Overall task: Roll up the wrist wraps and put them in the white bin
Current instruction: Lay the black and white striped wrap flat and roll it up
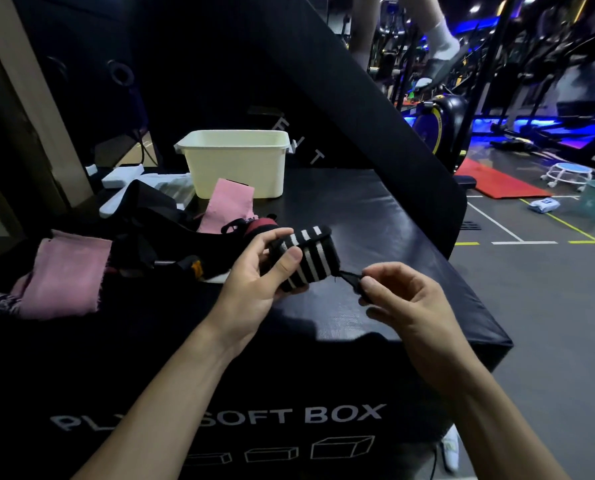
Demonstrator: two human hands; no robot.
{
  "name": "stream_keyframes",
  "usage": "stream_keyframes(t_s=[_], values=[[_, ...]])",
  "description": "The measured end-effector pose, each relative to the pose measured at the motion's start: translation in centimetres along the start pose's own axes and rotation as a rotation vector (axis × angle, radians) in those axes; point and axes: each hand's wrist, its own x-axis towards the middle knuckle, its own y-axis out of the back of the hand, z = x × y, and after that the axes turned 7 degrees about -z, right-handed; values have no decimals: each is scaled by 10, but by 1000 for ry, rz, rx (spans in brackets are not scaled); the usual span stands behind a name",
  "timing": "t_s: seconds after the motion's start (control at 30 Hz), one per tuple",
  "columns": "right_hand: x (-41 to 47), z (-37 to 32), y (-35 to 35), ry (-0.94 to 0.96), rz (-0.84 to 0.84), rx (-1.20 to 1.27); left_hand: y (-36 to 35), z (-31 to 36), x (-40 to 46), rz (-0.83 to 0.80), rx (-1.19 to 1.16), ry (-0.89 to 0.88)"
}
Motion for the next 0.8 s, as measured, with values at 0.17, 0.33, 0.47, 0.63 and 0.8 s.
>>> stream_keyframes(t_s=[0.17,0.33,0.47,0.63,0.8], values=[[6,-5,-2,27,103,529,-4,-3,2,25,-152,59],[6,-9,-7,39,51,814,-23,-1,-3,-5,-376,185],[10,-6,-7,14,-2,736,-28,6,-7,-137,-523,275],[14,-4,-5,98,-89,699,-24,14,-14,-393,-461,363],[12,-3,-6,201,-165,527,-17,6,-20,-692,-269,400]])
